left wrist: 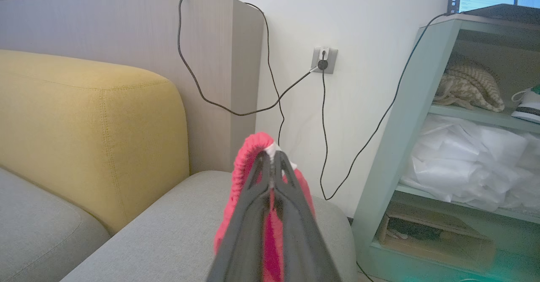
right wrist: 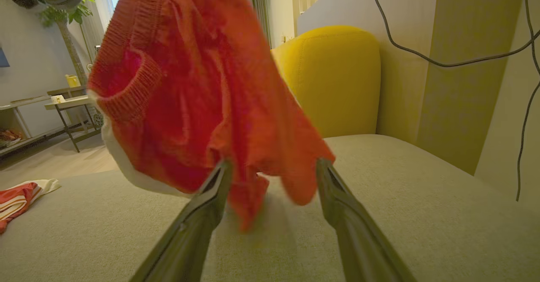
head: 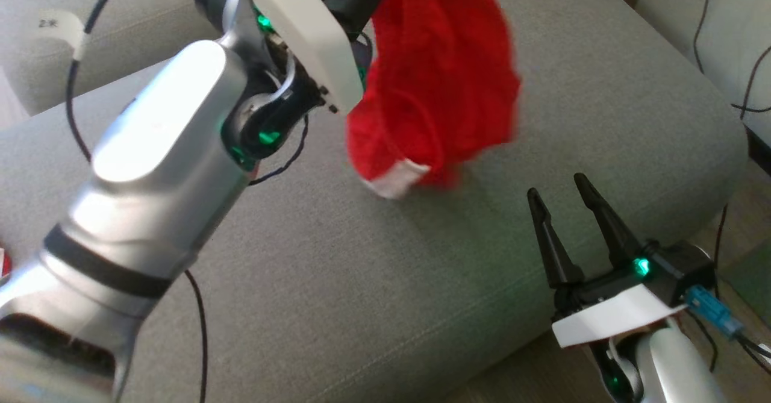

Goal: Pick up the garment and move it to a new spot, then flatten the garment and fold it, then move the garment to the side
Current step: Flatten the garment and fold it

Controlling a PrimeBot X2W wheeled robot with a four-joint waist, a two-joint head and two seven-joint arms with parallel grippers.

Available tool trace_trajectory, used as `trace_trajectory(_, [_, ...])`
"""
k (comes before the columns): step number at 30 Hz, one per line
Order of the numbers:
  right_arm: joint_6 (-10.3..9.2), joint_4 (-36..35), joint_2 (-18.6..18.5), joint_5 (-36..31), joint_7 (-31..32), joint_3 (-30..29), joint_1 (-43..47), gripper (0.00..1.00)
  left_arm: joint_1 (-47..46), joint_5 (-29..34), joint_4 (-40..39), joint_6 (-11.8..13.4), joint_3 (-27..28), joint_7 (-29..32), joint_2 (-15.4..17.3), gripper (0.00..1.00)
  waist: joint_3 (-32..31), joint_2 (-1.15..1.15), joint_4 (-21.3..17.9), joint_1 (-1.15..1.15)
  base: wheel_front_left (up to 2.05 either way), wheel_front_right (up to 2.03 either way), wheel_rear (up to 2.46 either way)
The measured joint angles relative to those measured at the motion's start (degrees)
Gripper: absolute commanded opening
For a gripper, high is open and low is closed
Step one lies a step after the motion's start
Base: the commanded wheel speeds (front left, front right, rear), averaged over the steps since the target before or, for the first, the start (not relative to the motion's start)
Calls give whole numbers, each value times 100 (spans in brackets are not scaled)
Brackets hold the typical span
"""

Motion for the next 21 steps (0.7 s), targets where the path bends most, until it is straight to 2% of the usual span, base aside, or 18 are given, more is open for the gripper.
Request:
trace_trajectory(2, [0,-23,0,0,0,-12,2,100,47,-32,-214,46,8,103,152,0,9,0,44,0,0,0,0])
trace_trajectory(5, [0,-64,0,25,0,-74,57,100,463,-45,-641,171,19,166,650,0,55,0,143,0,0,0,0])
trace_trajectory(8, [0,-75,1,27,0,-120,142,100,1368,-64,-1033,391,45,126,1256,0,150,0,289,1,0,0,0])
trace_trajectory(12, [0,-145,1,-134,1,-135,136,100,2670,-220,-1562,654,9,-33,1794,0,314,0,565,1,0,0,0])
trace_trajectory(16, [0,-121,2,-278,0,-169,110,100,3331,-167,-1766,860,13,-375,2121,0,487,0,917,1,0,0,0])
trace_trajectory(21, [0,591,2,-109,1,-312,-191,100,3633,-52,-1830,1057,34,-835,2139,0,695,0,1352,1,0,0,0])
